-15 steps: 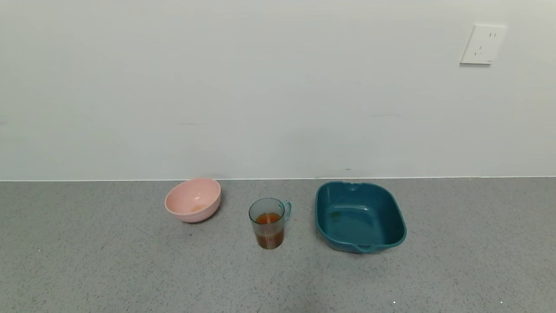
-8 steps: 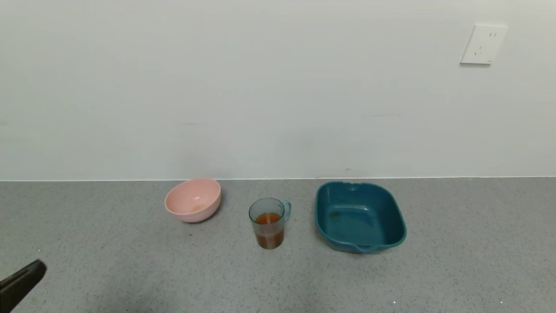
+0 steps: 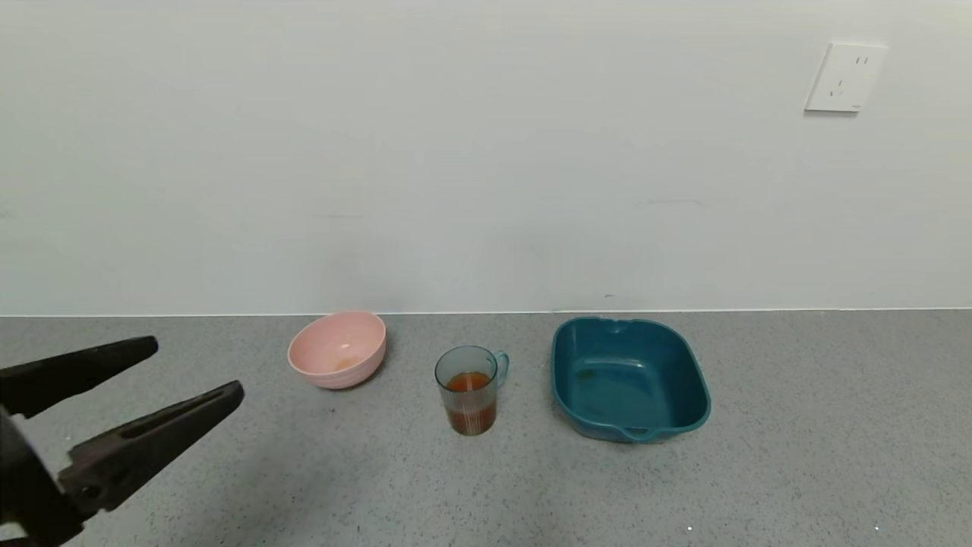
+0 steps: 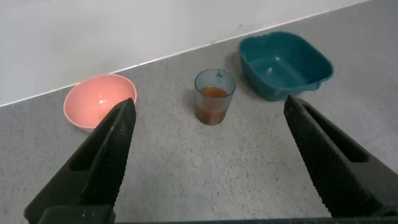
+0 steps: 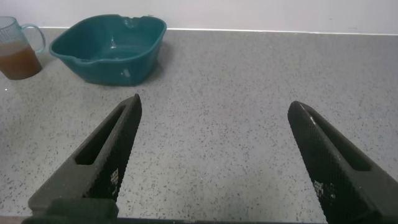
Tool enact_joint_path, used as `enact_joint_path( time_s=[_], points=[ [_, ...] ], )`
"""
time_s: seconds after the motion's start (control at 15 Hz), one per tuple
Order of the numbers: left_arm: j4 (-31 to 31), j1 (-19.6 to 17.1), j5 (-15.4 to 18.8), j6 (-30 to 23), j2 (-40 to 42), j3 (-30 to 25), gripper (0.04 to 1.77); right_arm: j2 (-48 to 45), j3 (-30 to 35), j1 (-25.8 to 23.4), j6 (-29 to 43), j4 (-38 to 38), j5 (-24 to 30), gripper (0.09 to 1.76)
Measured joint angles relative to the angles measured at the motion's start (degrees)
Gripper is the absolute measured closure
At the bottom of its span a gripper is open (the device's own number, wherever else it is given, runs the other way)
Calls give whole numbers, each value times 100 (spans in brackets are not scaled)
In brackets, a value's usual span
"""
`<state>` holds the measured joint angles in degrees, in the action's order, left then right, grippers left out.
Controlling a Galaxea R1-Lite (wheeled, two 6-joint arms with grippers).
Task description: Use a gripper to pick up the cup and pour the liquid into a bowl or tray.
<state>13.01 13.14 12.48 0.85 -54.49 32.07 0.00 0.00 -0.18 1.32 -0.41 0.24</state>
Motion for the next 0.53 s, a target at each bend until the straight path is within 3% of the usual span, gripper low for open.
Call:
enact_joint_path(
  time_s=[0.33, 0.53],
  points=[
    [1122, 68, 261, 178, -1549, -363, 9, 0, 0, 0, 0, 0, -2, 14],
    [2266, 80, 474, 228, -2511, -672, 9, 0, 0, 0, 0, 0, 0, 14]
  ],
)
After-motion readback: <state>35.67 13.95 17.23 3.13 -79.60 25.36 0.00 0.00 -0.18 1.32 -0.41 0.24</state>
